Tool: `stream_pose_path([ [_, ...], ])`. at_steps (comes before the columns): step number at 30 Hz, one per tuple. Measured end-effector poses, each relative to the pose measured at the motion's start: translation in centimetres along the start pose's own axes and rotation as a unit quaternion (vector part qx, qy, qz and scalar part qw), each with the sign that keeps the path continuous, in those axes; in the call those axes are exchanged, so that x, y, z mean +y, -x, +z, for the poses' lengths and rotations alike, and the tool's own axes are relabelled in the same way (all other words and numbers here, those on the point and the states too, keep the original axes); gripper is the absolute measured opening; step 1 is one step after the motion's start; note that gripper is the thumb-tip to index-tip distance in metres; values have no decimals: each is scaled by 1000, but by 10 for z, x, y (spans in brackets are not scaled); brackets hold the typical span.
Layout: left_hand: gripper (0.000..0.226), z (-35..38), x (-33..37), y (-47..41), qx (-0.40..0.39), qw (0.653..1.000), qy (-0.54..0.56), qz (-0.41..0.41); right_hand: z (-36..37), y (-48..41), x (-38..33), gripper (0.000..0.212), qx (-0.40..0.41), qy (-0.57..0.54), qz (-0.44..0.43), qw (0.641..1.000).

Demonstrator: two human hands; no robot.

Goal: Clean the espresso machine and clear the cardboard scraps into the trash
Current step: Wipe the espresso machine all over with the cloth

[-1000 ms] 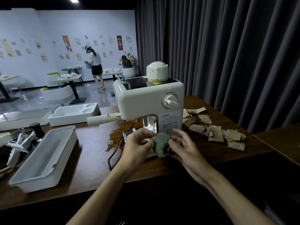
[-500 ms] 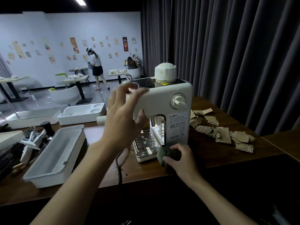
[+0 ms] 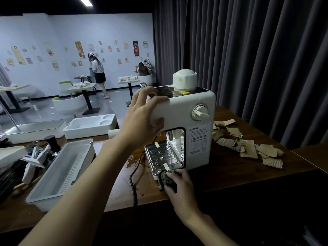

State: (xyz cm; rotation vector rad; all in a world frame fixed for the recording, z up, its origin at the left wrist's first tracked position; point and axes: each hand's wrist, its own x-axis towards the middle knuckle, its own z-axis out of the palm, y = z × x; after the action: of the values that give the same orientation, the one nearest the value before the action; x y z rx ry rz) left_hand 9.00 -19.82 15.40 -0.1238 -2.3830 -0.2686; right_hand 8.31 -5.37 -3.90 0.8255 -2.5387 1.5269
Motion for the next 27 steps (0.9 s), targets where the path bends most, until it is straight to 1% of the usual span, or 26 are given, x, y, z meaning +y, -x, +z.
stream_pose_path([
  [5,57,14,-5,5,26,998,51,-4,7,-7,-2,33,27,-3,13,1000],
  [10,57,14,-13,6,20,998,67,6,4,-7,-3,38,95,19,26,995],
  [13,57,15,-11,5,19,998,66,6,8,-4,-7,38,76,35,20,996],
  [17,57,16,-9,7,25,998,65,8,17,-3,-15,37,29,20,-2,999],
  [19,57,15,-11,7,19,998,63,12,12,-7,-13,35,31,32,4,999],
  [22,58,14,-12,7,16,998,61,13,-2,-13,-4,36,84,38,28,995],
  [23,57,15,-12,7,17,998,60,12,-5,-13,-2,37,88,43,30,995],
  [25,57,15,-11,7,18,998,61,11,-3,-13,-4,39,68,56,25,996],
  [27,57,15,-10,7,17,998,63,11,3,-10,-6,39,51,39,27,998],
])
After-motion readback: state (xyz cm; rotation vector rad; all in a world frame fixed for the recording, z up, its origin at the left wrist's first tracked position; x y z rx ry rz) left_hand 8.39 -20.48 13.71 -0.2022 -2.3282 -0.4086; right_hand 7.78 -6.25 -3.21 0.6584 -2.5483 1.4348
